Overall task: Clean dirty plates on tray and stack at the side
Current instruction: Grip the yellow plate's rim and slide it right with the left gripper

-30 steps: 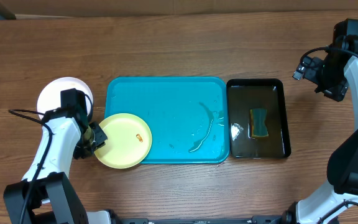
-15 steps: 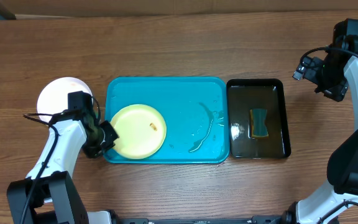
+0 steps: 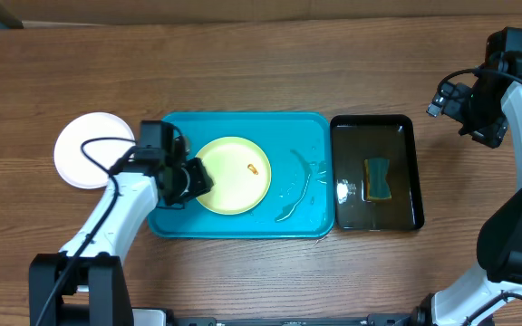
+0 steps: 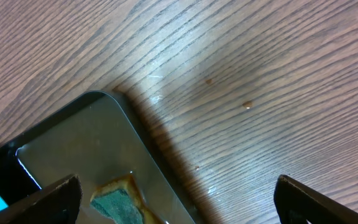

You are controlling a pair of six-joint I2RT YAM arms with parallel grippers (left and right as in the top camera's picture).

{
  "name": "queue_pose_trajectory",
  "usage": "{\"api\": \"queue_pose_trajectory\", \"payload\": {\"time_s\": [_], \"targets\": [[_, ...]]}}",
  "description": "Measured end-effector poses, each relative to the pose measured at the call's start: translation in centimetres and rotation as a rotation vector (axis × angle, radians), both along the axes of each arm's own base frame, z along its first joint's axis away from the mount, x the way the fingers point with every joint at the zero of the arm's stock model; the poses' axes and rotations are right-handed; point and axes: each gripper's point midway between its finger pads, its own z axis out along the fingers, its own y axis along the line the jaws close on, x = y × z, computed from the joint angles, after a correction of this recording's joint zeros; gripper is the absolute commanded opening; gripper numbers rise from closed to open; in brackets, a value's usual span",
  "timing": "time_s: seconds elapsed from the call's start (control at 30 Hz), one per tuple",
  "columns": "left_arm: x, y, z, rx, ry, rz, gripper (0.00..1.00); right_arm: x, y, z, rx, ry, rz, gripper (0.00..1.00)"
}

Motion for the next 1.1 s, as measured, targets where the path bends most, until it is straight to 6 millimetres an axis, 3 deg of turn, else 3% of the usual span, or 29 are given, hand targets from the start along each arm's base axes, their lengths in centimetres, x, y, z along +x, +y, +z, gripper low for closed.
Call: {"api": "queue_pose_trajectory", "payload": {"time_s": [0.13, 0.37, 0.47, 0.63, 0.73, 0.87, 1.1], "targets": [[0.5, -0.7, 0.1, 0.024, -0.033, -0.029, 0.44, 0.0, 0.0, 0.0, 0.000, 0.000, 0.000, 1.00], [-0.1, 1.0, -0.2, 0.133, 0.001, -0.026, 0.44, 0.0, 0.0, 0.0, 0.001, 0.001, 0.000, 1.00], [-0.1, 1.8, 1.2, 0.184, 0.028, -0.031, 0.43, 0.0, 0.0, 0.0, 0.000, 0.000, 0.000, 1.00], [1.7, 2.6, 5.2, 0.244, -0.009, -0.040, 0.42, 0.0, 0.0, 0.0, 0.000, 0.000, 0.000, 1.00], [2.1, 3.0, 6.0, 0.273, -0.017, -0.038, 0.43, 0.0, 0.0, 0.0, 0.000, 0.000, 0.000, 1.00], [1.9, 3.2, 4.6, 0.288, 0.029, -0.060, 0.45, 0.0, 0.0, 0.0, 0.000, 0.000, 0.000, 1.00], [0.8, 2.6, -2.1, 0.274, 0.229, -0.156, 0.41, 0.0, 0.0, 0.0, 0.000, 0.000, 0.000, 1.00]]}}
